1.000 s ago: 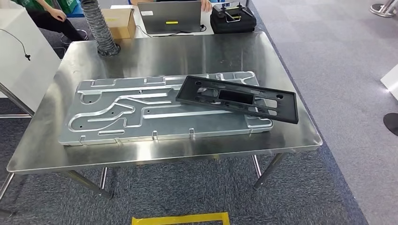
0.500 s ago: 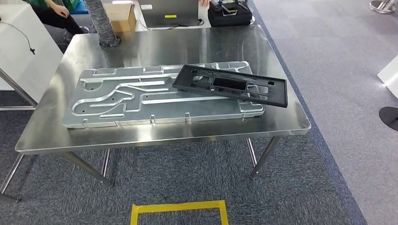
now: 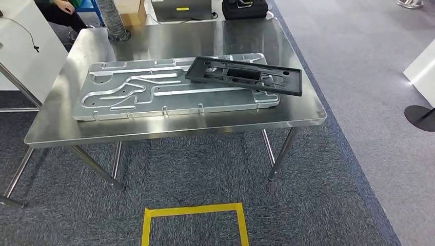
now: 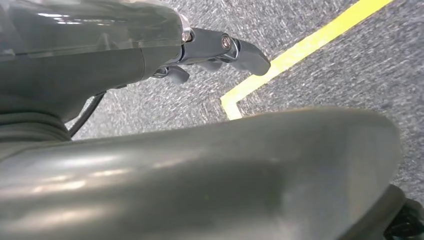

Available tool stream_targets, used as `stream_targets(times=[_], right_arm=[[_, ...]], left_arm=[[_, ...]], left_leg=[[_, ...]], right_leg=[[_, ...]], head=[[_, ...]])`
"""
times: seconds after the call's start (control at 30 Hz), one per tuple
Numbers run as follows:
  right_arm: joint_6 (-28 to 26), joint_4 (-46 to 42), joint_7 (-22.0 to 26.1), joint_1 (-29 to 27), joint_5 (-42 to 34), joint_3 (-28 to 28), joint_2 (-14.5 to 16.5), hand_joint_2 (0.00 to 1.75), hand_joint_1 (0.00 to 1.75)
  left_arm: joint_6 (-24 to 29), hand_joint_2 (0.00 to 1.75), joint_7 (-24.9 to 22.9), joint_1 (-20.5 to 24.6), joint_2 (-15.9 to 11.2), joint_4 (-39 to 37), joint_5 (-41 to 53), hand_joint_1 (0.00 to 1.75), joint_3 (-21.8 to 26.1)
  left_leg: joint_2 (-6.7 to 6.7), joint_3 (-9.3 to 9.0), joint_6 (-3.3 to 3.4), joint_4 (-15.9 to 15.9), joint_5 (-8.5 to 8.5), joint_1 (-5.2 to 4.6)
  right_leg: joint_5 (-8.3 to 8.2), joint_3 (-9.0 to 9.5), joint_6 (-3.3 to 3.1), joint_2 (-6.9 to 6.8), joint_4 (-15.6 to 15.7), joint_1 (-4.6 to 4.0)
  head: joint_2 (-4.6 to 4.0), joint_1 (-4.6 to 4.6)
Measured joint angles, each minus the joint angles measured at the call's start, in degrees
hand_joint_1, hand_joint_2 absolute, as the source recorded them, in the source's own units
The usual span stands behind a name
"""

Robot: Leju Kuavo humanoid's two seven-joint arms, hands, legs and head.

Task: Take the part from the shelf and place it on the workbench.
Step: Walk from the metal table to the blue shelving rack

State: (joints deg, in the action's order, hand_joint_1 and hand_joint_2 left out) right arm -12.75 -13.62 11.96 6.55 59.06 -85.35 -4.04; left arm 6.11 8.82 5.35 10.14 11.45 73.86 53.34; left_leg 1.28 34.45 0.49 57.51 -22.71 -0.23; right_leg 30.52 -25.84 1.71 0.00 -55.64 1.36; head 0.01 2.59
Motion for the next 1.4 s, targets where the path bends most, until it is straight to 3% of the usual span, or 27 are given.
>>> stream_targets(times=[0.07,0.13,0.2,0.23,0.27,0.3,0.37,0.43,0.5,0.57,0.63,0.7,0.73,0.77,0.8,0.83,0.9,0.93,0.97,1.03,1.1,1.2,1.23,1.27,1.3,1.37,1.4], right_arm=[[1.3,0.5,-1.8,0.0,0.8,0.4,1.1,0.0,0.0],[2.4,0.9,-3.6,0.0,1.5,1.0,2.3,0.0,0.0],[3.6,1.3,-5.3,0.0,2.1,1.6,3.4,0.0,0.0],[4.2,1.4,-6.0,0.0,2.3,1.9,4.0,0.0,0.0],[4.7,1.6,-6.5,0.0,2.5,2.2,4.5,0.0,0.0],[5.3,1.7,-7.0,0.0,2.7,2.4,5.1,0.0,0.0],[6.4,2.0,-7.5,0.1,3.1,2.9,6.2,0.0,0.0],[7.5,2.2,-7.6,0.1,3.7,3.5,7.1,0.0,0.0],[8.4,2.3,-7.4,0.2,4.4,4.1,7.9,0.0,0.0],[9.1,2.4,-7.2,0.1,4.9,4.7,8.4,0.87,0.0],[9.5,2.5,-7.0,0.1,5.3,5.2,8.8,1.75,0.0],[10.0,2.6,-6.6,0.1,5.7,5.8,9.1,1.75,0.0],[10.2,2.6,-6.4,0.1,5.9,6.0,9.2,1.75,0.0],[10.4,2.6,-6.2,0.1,6.1,6.3,9.3,1.75,0.0],[10.5,2.6,-6.1,0.1,6.2,6.5,9.3,1.31,0.0],[10.6,2.6,-6.0,0.1,6.3,6.8,9.4,0.87,0.0],[10.9,2.6,-5.8,0.3,6.6,7.3,9.5,0.87,0.0],[11.0,2.6,-5.8,0.4,6.9,7.5,9.5,1.31,0.0],[11.0,2.6,-5.8,0.4,7.0,7.7,9.6,1.75,0.0],[11.0,2.6,-5.8,0.4,7.1,7.9,9.7,1.75,0.0],[10.9,2.7,-5.8,0.3,7.1,8.2,9.9,1.75,0.0],[10.2,2.7,-6.2,0.2,7.1,8.4,10.1,1.75,0.0],[10.1,2.7,-6.3,0.2,7.1,8.5,10.1,1.75,0.0],[10.1,2.7,-6.3,0.2,7.2,8.5,10.1,1.75,0.0],[10.1,2.7,-6.2,0.2,7.2,8.6,10.2,1.75,0.0],[10.4,2.7,-5.9,0.2,7.2,8.7,10.4,0.87,0.0],[10.6,2.7,-5.7,0.2,7.3,8.8,10.4,0.44,0.0]], left_arm=[[-0.1,0.0,-0.3,-0.1,-0.1,0.0,0.2,0.0,-0.2],[-0.2,0.0,-0.7,-0.1,-0.2,0.0,0.5,0.0,-0.4],[-0.4,0.0,-1.1,-0.2,-0.3,0.0,0.7,0.0,-0.7],[-0.4,0.0,-1.2,-0.2,-0.3,0.0,0.8,0.0,-0.8],[-0.5,0.0,-1.3,-0.2,-0.4,0.0,0.9,0.0,-0.8],[-0.5,0.0,-1.4,-0.2,-0.4,0.0,1.0,0.0,-0.9],[-0.5,0.0,-1.5,-0.1,-0.5,0.0,1.1,0.0,-1.0],[-0.6,0.0,-1.6,0.0,-0.5,0.0,1.3,0.0,-1.1],[-0.6,0.0,-1.7,0.0,-0.5,0.0,1.4,0.0,-1.2],[-0.7,0.0,-1.8,0.0,-0.5,0.0,1.6,0.0,-1.4],[-0.7,0.0,-1.8,0.1,-0.5,0.0,1.8,0.0,-1.6],[-0.8,0.0,-1.8,0.2,-0.5,0.0,2.0,0.0,-1.8],[-0.8,0.0,-1.8,0.2,-0.5,0.0,2.1,0.0,-1.9],[-0.9,0.0,-1.8,0.2,-0.5,0.0,2.2,0.0,-2.1],[-0.9,0.0,-1.8,0.2,-0.5,0.0,2.3,0.0,-2.2],[-0.9,0.0,-1.8,0.2,-0.5,0.0,2.3,0.0,-2.3],[-1.0,0.0,-1.8,0.2,-0.5,0.0,2.4,0.0,-2.4],[-1.0,0.0,-1.8,0.3,-0.5,0.0,2.5,0.0,-2.5],[-1.1,0.0,-1.8,0.3,-0.4,0.0,2.5,0.0,-2.5],[-1.1,0.0,-1.8,0.2,-0.4,0.0,2.7,0.0,-2.5],[-1.2,0.0,-1.8,0.1,-0.5,0.0,2.8,0.0,-2.5],[-1.2,0.0,-1.9,0.0,-0.5,0.0,3.0,0.0,-2.6],[-1.2,0.0,-1.9,0.0,-0.5,0.0,3.0,0.0,-2.7],[-1.3,0.0,-1.9,0.0,-0.5,0.0,3.1,0.0,-2.8],[-1.3,0.0,-2.0,0.0,-0.5,0.0,3.1,0.0,-2.9],[-1.3,0.0,-2.0,0.1,-0.5,0.0,3.1,0.0,-3.1],[-1.3,0.0,-2.0,0.2,-0.5,0.0,3.2,0.0,-3.2]], left_leg=[[-0.22,0.6,-0.77,0.9,-0.95,0.29],[-0.58,2.2,-1.25,5.5,-6.04,0.52],[-0.71,3.94,-1.52,12.9,-11.26,0.57],[-0.72,4.1,-1.58,15.5,-12.0,0.58],[-0.72,3.44,-1.58,16.4,-11.36,0.59],[-0.73,1.81,-1.51,15.4,-9.78,0.59],[-0.81,-4.09,-1.15,8.0,-7.3,0.55],[-0.97,-9.21,-0.55,0.1,-7.78,0.37],[-1.04,-10.17,0.22,-2.4,-8.31,0.15],[-0.8,-9.2,1.26,-2.3,-7.27,0.23],[-0.54,-7.86,2.18,-2.5,-5.89,0.3],[-0.45,-6.14,2.53,-2.4,-4.57,0.07],[-0.41,-5.18,2.54,-2.3,-3.9,-0.05],[-0.37,-4.19,2.51,-2.1,-3.25,-0.16],[-0.36,-3.2,2.44,-1.8,-2.65,-0.24],[-0.35,-2.24,2.34,-1.5,-2.1,-0.29],[-0.36,-0.72,2.04,-0.8,-1.21,-0.41],[-0.33,-0.25,1.79,-0.6,-0.79,-0.48],[-0.28,0.06,1.5,-0.4,-0.35,-0.48],[-0.21,0.42,0.84,-0.3,0.46,-0.42],[-0.49,1.23,0.16,1.1,-1.4,-0.27],[-0.82,3.77,-0.81,10.5,-9.91,0.22],[-0.83,4.29,-1.05,13.9,-11.41,0.39],[-0.82,4.13,-1.25,15.9,-11.39,0.56],[-0.82,3.06,-1.41,16.0,-10.19,0.72],[-0.85,-1.96,-1.62,10.5,-7.21,1.06],[-0.95,-5.17,-1.63,6.0,-6.99,1.1]], right_leg=[[-1.02,-0.92,-1.11,-0.22,0.0,0.01],[-2.34,-2.3,-2.02,-0.43,0.1,-0.02],[-3.67,-4.09,-2.35,-0.42,0.0,-0.25],[-4.32,-5.01,-2.35,-0.43,-0.1,-0.33],[-4.96,-5.95,-2.28,-0.42,-0.2,-0.38],[-5.55,-6.85,-2.18,-0.4,-0.4,-0.41],[-6.6,-8.41,-1.81,-0.32,-0.9,-0.46],[-7.51,-9.24,-1.23,-0.28,-1.3,-0.59],[-8.52,-9.47,-0.5,-0.31,-1.2,-0.66],[-8.06,-9.93,0.18,-0.25,-1.7,-0.52],[-3.47,-11.39,0.62,-0.14,-5.7,-0.34],[2.18,-13.37,0.92,-0.1,-13.1,-0.29],[3.34,-13.81,1.03,-0.09,-16.4,-0.3],[3.09,-13.47,1.05,-0.09,-18.1,-0.3],[1.75,-12.06,0.93,-0.09,-17.7,-0.34],[0.11,-9.58,0.69,-0.09,-15.1,-0.42],[-0.98,-2.95,-0.06,-0.13,-6.1,-0.75],[-0.59,-0.57,-0.39,-0.17,-2.5,-0.96],[-0.04,0.77,-0.68,-0.2,-0.1,-1.16],[-0.35,0.65,-1.28,-0.29,1.0,-1.25],[-1.62,-0.32,-2.09,-0.46,1.3,-0.98],[-3.68,-2.86,-2.61,-0.59,1.3,-0.84],[-4.33,-3.8,-2.53,-0.62,1.1,-0.83],[-4.93,-4.78,-2.4,-0.64,0.9,-0.8],[-5.49,-5.8,-2.23,-0.66,0.6,-0.74],[-6.37,-7.69,-1.72,-0.63,-0.2,-0.57],[-6.68,-8.46,-1.41,-0.61,-0.7,-0.57]], head=[[-0.01,0.01],[0.0,0.01],[0.0,0.01],[-0.01,0.01],[-0.01,0.01],[-0.01,0.01],[-0.01,0.01],[-0.01,0.01],[0.0,0.01],[0.0,0.02],[-0.01,0.01],[-0.01,0.01],[-0.01,0.01],[-0.01,0.01],[-0.01,0.01],[-0.01,0.01],[-0.01,0.02],[-0.01,0.02],[0.0,0.02],[0.0,0.01],[-0.01,0.01],[-0.01,0.01],[-0.01,0.01],[-0.01,0.01],[-0.01,0.01],[-0.01,0.01],[-0.01,0.01]])
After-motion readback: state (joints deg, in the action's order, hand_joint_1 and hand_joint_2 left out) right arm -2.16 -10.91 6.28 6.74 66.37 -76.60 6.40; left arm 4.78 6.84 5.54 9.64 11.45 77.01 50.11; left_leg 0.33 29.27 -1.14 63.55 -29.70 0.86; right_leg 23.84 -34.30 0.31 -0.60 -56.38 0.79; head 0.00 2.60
